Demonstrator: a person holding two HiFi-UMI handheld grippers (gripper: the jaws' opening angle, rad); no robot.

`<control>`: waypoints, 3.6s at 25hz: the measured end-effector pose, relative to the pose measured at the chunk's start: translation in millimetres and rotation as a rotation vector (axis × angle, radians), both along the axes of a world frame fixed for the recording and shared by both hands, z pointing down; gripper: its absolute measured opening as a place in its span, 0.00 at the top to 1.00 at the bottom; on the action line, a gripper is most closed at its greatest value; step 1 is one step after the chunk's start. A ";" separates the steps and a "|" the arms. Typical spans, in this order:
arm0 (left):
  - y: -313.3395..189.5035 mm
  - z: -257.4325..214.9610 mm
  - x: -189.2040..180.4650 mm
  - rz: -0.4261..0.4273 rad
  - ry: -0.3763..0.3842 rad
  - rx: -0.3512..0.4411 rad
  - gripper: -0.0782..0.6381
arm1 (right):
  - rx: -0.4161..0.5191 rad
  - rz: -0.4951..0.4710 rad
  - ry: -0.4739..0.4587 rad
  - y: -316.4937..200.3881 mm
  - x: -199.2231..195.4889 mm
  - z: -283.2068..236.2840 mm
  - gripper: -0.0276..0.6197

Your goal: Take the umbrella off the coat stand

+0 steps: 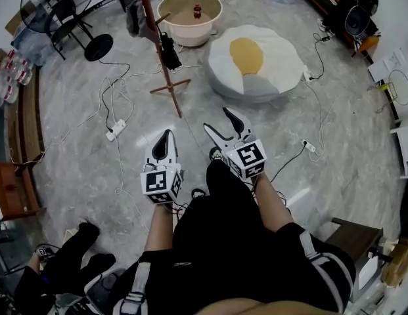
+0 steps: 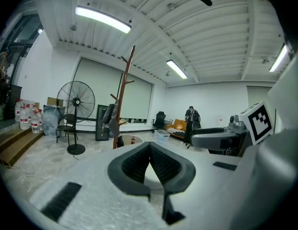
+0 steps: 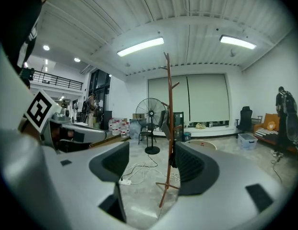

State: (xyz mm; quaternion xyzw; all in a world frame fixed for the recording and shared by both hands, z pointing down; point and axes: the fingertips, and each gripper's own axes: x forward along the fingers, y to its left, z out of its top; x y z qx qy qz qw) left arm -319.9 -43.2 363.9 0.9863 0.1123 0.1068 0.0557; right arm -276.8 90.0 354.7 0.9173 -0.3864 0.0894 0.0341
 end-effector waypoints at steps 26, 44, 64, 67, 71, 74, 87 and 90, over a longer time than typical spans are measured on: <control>57.4 33.0 231.1 -0.106 -0.130 0.066 0.89 | 0.051 -0.131 -0.076 54.5 245.5 37.6 0.46; 80.2 82.5 397.4 -0.033 -0.223 0.040 0.89 | -0.032 -0.124 -0.070 74.0 398.9 52.0 0.46; -57.0 102.7 436.6 -0.499 -0.243 -0.042 0.89 | -0.258 -0.714 -0.110 -105.2 501.7 119.9 0.51; -79.6 112.2 420.9 -0.631 -0.232 -0.050 0.89 | -0.287 -0.793 -0.126 -128.9 504.7 139.2 0.51; -88.7 131.4 394.4 -0.834 -0.225 -0.096 0.89 | -0.330 -0.911 -0.145 -144.0 502.9 161.9 0.50; -76.6 149.6 380.2 -0.944 -0.232 -0.134 0.89 | -0.375 -0.995 -0.163 -145.7 505.9 185.4 0.50; -39.8 231.2 353.1 -1.130 -0.303 -0.118 0.89 | -0.382 -1.069 -0.208 -186.6 518.6 278.6 0.45; -41.1 249.8 361.1 -1.133 -0.312 -0.120 0.89 | -0.380 -1.059 -0.223 -202.3 523.3 299.1 0.43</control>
